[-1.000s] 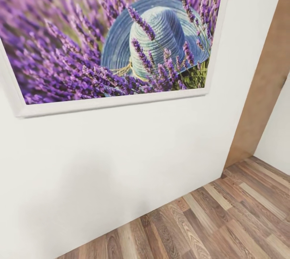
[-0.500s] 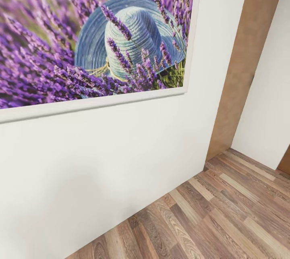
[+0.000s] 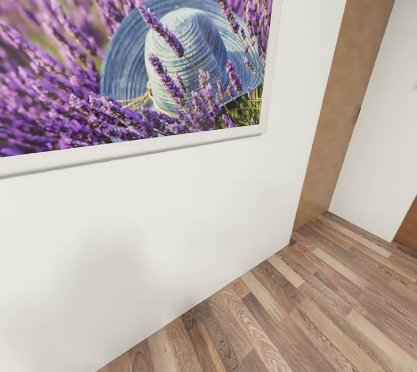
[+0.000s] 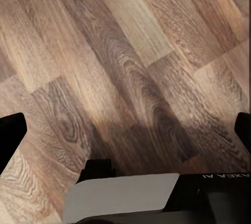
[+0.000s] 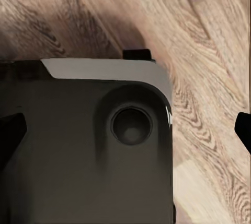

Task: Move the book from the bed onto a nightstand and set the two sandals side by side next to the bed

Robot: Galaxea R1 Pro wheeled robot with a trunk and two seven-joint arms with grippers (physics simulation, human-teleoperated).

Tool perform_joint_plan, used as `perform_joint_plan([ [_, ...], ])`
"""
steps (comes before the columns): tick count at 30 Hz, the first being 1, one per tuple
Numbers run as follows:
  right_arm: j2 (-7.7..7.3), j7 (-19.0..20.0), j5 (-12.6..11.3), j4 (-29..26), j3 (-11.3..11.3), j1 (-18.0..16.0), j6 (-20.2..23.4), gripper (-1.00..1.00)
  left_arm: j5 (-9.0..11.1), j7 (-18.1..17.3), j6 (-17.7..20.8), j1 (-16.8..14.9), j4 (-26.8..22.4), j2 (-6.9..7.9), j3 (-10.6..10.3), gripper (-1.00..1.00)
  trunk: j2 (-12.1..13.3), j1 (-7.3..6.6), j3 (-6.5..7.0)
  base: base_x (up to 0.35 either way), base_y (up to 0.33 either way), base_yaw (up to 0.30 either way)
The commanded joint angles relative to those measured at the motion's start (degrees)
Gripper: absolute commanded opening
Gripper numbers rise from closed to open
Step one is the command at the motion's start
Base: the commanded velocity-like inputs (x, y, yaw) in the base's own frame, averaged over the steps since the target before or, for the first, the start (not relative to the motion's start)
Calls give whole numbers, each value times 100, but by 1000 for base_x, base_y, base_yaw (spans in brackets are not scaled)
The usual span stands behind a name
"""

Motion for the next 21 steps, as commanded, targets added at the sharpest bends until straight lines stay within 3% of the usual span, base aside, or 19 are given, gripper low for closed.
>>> perform_joint_plan([
  [1, 0, 7, -6, -88, -48, -2, -11, 100, -4, 2, -12, -1, -35, -10, 1, 100, -3, 0, -5, 20, 0, -1],
  [6, 3, 19, -8, -644, -343, -2, -15, 100, -112, 7, -32, -6, -138, -26, -16, 100, -3, 0, -5, 7, 0, 0],
  [10, 13, 31, -4, -757, -777, -2, -19, 100, -193, 1, -56, -7, -130, -9, -23, 100, -3, 0, -5, 139, 0, 0],
  [21, 16, 19, 0, -767, -1021, -2, -19, 100, -210, -9, -62, -7, -102, -1, -25, 100, -3, 0, -5, 306, 0, 0],
])
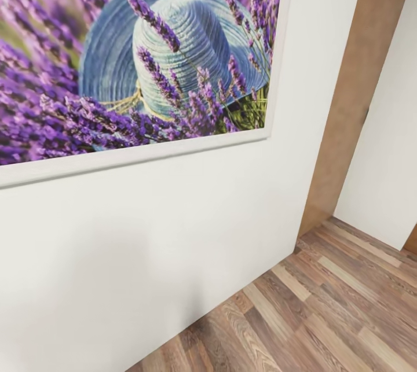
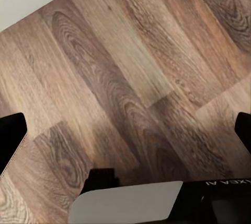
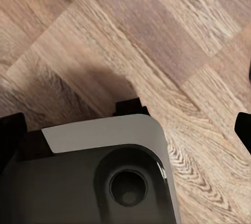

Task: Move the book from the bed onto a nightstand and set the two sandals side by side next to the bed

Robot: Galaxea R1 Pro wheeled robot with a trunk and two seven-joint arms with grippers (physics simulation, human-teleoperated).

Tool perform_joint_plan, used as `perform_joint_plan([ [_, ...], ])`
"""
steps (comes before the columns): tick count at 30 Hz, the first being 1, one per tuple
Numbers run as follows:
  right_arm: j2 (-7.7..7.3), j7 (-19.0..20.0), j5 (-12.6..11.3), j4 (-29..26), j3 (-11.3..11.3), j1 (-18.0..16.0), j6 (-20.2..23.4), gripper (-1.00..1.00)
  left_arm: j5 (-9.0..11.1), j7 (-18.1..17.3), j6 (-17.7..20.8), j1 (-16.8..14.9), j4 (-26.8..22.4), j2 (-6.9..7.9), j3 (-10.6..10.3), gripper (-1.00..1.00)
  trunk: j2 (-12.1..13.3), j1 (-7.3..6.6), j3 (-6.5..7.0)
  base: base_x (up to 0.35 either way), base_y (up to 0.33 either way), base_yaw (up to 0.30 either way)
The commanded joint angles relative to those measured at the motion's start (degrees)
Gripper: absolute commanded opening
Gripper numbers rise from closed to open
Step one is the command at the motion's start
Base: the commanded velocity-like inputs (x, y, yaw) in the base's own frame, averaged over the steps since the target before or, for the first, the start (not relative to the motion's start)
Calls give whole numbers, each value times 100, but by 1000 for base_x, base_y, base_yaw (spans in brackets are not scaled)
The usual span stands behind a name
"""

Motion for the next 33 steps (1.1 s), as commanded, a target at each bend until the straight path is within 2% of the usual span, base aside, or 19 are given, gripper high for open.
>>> perform_joint_plan([
  [1, 2, 12, -6, 2, -25, -3, -12, 100, -23, -1, -14, -3, -1, 0, 0, 100, -2, 3, -5, 316, 0, 0],
  [6, 3, 9, -8, 0, -30, -3, -11, 100, -16, -2, -14, -2, 2, 0, 2, 100, -2, 3, -5, 235, 0, 0],
  [14, 21, 0, -8, -6, -31, -3, -7, 100, -9, -2, -17, -2, 17, -1, 3, 100, -2, 3, -5, 40, 0, -32],
  [33, 28, -16, -5, -10, -32, -3, -11, 100, 0, -2, -15, -2, 20, 0, 3, 100, -2, 3, -5, 2, 0, -192],
])
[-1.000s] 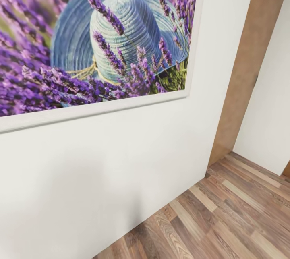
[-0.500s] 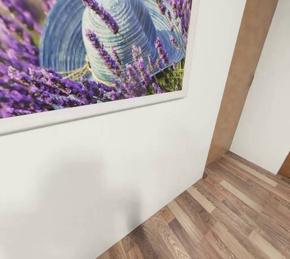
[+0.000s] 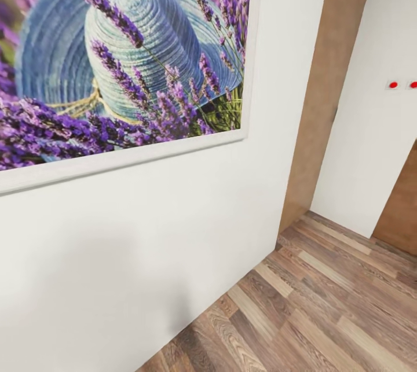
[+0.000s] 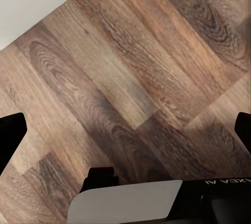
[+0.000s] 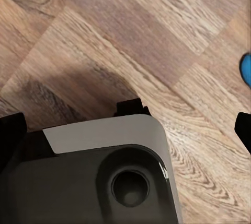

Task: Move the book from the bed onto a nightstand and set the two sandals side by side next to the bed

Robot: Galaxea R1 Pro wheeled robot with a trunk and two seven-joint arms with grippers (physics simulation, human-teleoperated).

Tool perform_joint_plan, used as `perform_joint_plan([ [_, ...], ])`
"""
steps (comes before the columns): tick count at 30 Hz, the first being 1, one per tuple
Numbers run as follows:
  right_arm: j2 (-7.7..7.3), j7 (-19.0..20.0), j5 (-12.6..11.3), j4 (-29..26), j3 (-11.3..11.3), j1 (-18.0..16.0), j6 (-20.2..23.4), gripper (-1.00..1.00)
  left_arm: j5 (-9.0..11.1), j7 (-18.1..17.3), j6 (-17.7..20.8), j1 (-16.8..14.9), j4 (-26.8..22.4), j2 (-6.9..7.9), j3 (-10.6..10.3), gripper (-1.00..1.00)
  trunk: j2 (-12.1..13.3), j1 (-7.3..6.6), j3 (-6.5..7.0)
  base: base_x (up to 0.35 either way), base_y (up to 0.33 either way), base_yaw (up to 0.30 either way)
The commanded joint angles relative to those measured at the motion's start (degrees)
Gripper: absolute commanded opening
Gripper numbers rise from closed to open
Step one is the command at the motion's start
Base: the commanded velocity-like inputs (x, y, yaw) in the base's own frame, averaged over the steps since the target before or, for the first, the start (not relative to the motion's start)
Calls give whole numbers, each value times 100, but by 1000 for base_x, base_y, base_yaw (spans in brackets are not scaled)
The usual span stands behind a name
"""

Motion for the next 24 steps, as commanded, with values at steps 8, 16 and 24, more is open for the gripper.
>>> perform_joint_plan([
  [8, -4, 9, -8, -5, -21, -3, -12, 100, -11, -1, -15, -4, -1, 0, 0, 100, -3, 0, -5, 2, 0, -206],
  [16, -11, 9, -3, -13, -21, -3, -12, 100, -8, -1, -15, -4, 0, 7, 7, 100, -3, 0, -5, 179, 0, -197],
  [24, -15, 9, -2, -13, -21, -3, -12, 100, -2, -1, -16, -1, -4, 6, 8, 100, -3, 0, -5, 151, 0, -63],
])
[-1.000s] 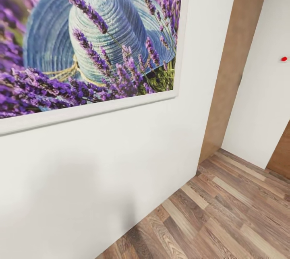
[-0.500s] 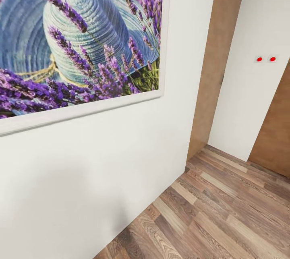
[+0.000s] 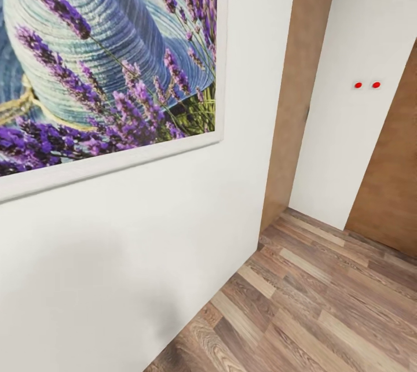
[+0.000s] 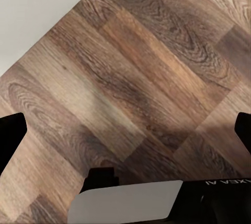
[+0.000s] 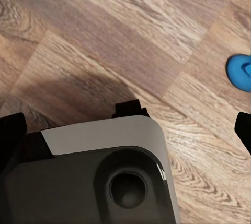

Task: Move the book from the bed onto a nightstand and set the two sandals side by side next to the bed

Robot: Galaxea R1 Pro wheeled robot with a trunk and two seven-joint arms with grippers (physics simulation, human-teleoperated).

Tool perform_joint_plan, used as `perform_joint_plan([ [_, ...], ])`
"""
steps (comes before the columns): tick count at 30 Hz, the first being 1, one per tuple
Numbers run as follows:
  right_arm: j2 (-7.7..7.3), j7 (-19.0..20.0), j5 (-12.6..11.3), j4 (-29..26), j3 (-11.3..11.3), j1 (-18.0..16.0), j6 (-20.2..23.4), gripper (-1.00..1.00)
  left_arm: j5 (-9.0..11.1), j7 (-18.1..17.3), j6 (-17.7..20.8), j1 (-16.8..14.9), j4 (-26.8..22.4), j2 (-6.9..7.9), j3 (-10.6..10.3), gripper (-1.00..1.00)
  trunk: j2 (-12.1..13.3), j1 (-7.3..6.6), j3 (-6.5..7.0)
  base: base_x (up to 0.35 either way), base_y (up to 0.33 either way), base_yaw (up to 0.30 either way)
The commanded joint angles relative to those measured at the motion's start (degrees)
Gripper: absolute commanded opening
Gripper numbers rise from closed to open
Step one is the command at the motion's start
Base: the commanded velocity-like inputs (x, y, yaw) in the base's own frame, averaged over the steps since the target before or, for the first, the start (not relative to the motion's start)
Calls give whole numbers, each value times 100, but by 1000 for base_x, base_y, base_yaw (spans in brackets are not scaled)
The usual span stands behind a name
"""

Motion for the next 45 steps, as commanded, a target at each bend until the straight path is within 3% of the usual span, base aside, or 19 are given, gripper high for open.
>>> perform_joint_plan([
  [1, 2, 9, -5, 2, -21, -3, -12, 100, -18, -1, -14, -2, -1, -1, 1, 100, -3, 1, -5, 40, 0, -15],
  [10, 1, 9, -9, 2, -21, -3, -12, 100, -16, -1, -15, -3, 2, -6, 1, 100, -3, 1, -5, 11, 0, -25],
  [30, 1, 9, -8, -8, -21, -3, -12, 100, -16, -1, -13, -6, 2, -6, 1, 100, -3, 1, -5, 4, 0, -245],
  [45, 1, 9, -4, -15, -21, -3, -12, 100, -16, -1, -13, -7, 2, -6, 1, 100, -3, 1, -5, 273, 49, -69],
])
